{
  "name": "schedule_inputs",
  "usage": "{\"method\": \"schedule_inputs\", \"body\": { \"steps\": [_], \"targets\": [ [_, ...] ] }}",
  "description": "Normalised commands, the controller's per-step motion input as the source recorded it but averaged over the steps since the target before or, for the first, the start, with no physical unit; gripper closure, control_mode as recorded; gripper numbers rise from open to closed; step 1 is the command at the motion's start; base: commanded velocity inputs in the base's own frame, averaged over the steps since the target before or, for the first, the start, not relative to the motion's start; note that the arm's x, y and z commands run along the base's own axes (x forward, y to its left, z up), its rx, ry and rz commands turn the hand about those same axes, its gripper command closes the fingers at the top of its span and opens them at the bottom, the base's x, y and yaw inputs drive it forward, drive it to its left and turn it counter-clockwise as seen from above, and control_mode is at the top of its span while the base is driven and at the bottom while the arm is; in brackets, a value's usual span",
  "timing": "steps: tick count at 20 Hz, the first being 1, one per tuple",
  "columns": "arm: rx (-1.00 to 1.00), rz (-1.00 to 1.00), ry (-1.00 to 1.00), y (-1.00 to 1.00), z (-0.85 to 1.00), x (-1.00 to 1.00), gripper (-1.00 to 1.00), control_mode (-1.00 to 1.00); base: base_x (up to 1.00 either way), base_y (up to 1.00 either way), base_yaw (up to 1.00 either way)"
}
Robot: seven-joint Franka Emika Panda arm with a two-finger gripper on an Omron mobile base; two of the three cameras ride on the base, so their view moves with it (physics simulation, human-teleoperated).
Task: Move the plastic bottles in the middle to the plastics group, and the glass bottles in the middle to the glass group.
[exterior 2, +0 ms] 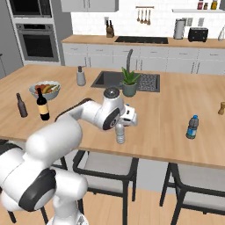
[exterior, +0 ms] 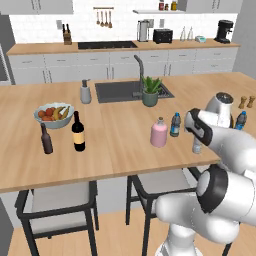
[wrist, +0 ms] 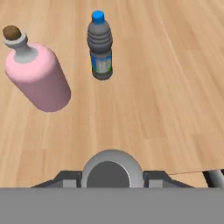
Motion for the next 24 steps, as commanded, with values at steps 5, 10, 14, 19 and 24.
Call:
{"method": "schedule_inputs", "body": {
  "steps": [5,10,14,19,24],
  "targets": [
    [-0.07,-0.06,0.0,-1.0,0.23,0.0,1.0,-1.0,0.0,0.0,0.0],
    [-0.02,-0.11,0.0,-1.0,0.04,-0.01,1.0,-1.0,0.0,0.0,0.0],
    [0.0,-0.08,0.0,-0.71,0.0,-0.08,1.0,-1.0,0.0,0.0,0.0],
    [0.0,-0.06,0.01,-0.44,0.0,-0.08,1.0,-1.0,0.0,0.0,0.0],
    [0.0,-0.05,0.0,-0.39,0.08,-0.14,1.0,-1.0,0.0,0.0,0.0]
  ]
}}
